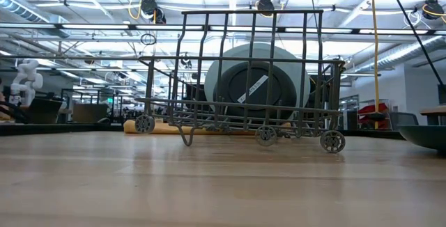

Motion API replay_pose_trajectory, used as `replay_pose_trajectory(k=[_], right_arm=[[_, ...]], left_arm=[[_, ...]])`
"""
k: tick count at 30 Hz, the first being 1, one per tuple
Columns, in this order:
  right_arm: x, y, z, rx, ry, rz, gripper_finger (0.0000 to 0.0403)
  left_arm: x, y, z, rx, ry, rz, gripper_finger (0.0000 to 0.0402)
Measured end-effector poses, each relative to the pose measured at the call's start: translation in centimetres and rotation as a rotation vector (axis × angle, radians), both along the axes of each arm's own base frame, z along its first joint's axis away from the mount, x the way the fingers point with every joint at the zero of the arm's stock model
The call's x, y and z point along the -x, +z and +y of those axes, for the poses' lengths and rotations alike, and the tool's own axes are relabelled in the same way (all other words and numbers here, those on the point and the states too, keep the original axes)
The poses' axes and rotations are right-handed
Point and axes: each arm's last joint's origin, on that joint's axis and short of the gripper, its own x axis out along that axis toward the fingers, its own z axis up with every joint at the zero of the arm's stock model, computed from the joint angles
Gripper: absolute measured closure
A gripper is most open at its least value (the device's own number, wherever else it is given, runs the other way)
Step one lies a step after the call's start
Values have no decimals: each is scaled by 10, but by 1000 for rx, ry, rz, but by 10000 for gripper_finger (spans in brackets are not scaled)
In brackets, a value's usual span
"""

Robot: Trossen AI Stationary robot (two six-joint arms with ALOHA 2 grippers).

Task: Sort dishes
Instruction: Put the orange plate into the dish rack

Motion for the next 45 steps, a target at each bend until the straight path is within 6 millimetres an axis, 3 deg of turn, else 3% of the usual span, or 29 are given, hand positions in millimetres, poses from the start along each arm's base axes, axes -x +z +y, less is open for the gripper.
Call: replay_pose_trajectory(k=[4,7,9,14,21,27,39,45], right_arm=[[-2,22,3,-21,1,-24,225],[-5,40,5,-30,-6,-88,225],[-7,51,7,-34,2,-141,225],[-11,66,8,-14,10,-236,225],[-12,67,7,7,3,-269,225],[-12,68,7,28,19,-284,225],[-13,68,7,47,56,-287,225],[-13,68,7,56,58,-296,225]], left_arm=[[-16,-35,-7,142,77,-133,164],[-19,-72,-3,92,205,-42,164],[-23,-84,3,151,260,7,164],[-35,-83,21,464,285,124,164],[-50,-85,48,611,317,219,164],[-58,-101,66,719,331,316,164],[-69,-105,88,823,335,341,164],[-70,-109,96,768,366,368,164]])
